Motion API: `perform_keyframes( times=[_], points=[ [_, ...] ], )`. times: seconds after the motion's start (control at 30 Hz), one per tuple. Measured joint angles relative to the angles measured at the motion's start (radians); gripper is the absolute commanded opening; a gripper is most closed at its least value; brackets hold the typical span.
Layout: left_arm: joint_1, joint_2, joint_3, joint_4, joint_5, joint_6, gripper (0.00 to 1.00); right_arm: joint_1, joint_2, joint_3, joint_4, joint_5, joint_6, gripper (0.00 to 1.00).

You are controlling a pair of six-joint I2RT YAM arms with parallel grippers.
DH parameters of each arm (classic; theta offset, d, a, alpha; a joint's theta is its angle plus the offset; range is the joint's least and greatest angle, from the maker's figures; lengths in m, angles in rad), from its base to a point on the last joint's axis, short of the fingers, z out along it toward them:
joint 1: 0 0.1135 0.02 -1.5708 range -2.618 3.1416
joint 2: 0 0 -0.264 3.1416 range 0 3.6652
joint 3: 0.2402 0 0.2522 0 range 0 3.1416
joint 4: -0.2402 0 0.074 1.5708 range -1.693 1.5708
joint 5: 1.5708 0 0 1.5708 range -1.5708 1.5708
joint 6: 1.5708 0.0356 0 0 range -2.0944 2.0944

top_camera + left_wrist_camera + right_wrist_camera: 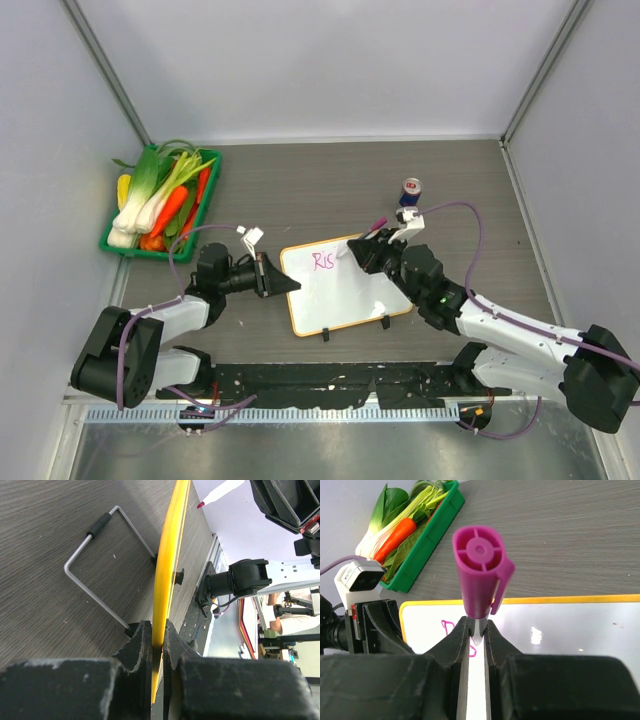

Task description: Write a sentence on the whiteboard

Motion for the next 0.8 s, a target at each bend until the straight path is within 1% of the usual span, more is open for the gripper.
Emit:
perform_keyframes(
  times=[0.23, 0.5, 0.8],
  points=[
    [0.0, 0.0, 0.0, 0.0, 0.0, 0.0, 0.0, -0.017, 0.006, 0.0, 0.004, -0.014, 0.003, 0.01],
    [0.0, 0.0, 0.0, -0.002, 0.0, 0.0, 0.0, -0.026, 0.053, 0.0, 0.015, -0.039, 0.018, 0.01],
    [0.0, 0.0, 0.0, -0.001, 0.0, 0.0, 0.0, -0.035, 0.056, -0.002, 0.021, -0.043, 0.025, 0.01]
  ],
)
